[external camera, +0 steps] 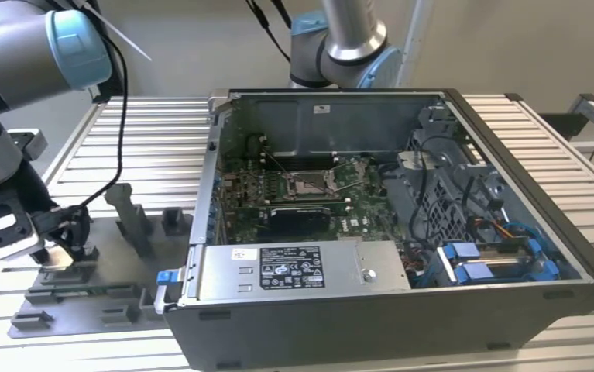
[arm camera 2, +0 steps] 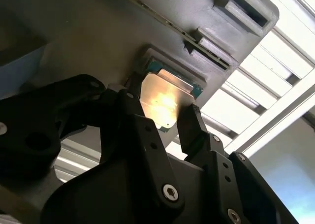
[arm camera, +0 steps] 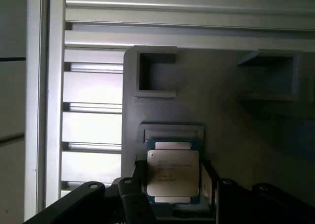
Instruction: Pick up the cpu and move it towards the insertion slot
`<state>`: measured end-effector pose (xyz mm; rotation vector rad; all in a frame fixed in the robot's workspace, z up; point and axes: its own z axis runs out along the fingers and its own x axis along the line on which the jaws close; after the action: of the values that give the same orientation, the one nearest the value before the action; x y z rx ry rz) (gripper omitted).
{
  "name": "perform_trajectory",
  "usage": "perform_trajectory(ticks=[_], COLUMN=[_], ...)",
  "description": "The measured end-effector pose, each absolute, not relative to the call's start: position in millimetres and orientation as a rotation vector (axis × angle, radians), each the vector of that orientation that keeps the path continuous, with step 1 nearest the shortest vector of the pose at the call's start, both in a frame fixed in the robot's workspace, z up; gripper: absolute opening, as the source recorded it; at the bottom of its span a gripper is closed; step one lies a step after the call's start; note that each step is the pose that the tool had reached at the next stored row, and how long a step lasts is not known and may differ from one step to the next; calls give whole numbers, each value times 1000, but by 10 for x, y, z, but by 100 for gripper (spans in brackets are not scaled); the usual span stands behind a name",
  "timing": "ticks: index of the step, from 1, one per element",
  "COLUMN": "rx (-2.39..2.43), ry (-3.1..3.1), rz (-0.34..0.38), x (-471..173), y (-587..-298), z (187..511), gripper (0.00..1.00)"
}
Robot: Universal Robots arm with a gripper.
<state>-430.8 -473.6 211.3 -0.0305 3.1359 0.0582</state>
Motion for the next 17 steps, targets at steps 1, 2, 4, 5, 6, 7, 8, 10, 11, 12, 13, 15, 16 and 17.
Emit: perform_trajectory(ticks=[1,2,4,5,6,7,8,10,11,12,13,15,16,17], rx=[-30,-30,-30,-31,-30,-30,-30,-30,-30,-30,-31,-30,-30,-30], ry=[3136,3136,3136,3136,3136,3136,3136,3136,3136,3136,3136,3136,3136,3136], rz=[58,58,58,58,58,58,58,58,58,58,58,58,58,58], x=[-4308,-4308,-4308,-4308,-4308,-4308,-4308,-4308,-4308,-4308,-4308,-4308,-4308,-4308], y=[-4736,-4736,-4736,-4736,-4736,-4736,-4736,-4736,-4736,-4736,-4736,-4736,-4736,-4736], z=[2153,2199,2277,2321,2365,2410,2460,2550,2596,2638,2687,2775,2820,2868], gripper=[0,0,0,0,0,0,0,0,0,0,0,0,0,0])
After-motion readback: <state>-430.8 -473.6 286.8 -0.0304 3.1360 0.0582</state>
